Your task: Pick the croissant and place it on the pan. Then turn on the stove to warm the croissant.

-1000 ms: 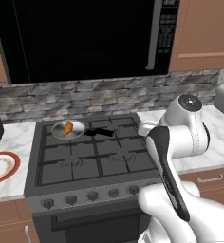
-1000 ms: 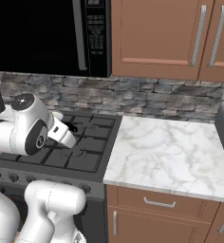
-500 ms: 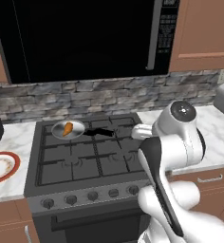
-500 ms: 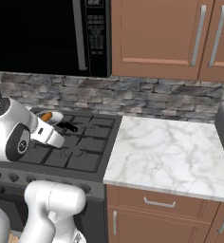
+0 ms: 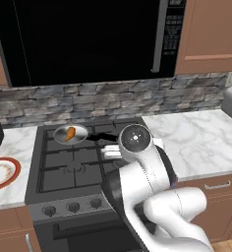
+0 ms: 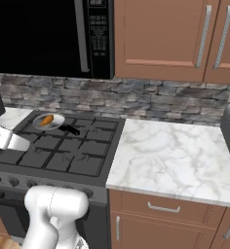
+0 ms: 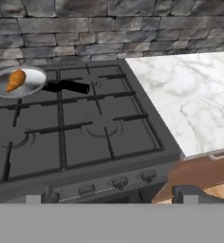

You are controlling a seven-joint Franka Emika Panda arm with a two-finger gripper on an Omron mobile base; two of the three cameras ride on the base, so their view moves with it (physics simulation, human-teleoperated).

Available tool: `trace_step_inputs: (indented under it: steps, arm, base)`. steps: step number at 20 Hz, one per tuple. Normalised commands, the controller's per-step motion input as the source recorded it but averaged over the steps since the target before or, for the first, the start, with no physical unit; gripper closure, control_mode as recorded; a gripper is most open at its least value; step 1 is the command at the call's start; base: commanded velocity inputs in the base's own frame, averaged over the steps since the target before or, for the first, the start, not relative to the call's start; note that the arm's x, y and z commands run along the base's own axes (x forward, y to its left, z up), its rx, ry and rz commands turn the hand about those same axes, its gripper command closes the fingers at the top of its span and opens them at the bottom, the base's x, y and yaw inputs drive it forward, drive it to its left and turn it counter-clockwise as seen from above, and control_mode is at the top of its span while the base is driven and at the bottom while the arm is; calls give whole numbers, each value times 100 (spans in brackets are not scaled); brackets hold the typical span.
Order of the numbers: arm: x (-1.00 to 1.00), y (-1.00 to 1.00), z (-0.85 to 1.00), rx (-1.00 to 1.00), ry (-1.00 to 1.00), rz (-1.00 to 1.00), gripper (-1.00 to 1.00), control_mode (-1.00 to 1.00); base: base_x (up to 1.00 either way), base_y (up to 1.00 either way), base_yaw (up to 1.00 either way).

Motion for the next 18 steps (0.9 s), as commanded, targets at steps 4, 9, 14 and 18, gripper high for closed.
trace_step_inputs:
  steps: [4, 9, 14, 18]
  arm:
    - [-45, 77, -22, -9, -11, 5, -100, -100]
    - [-41, 57, -33, -1, -8, 6, -100, -100]
    - [-22, 37, -36, 0, -14, 10, -100, -100]
    - [-7, 22, -34, 0, -17, 16, -100, -100]
  base:
    - [0, 0, 0]
    - [0, 0, 0]
    - [0, 0, 0]
    - [0, 0, 0]
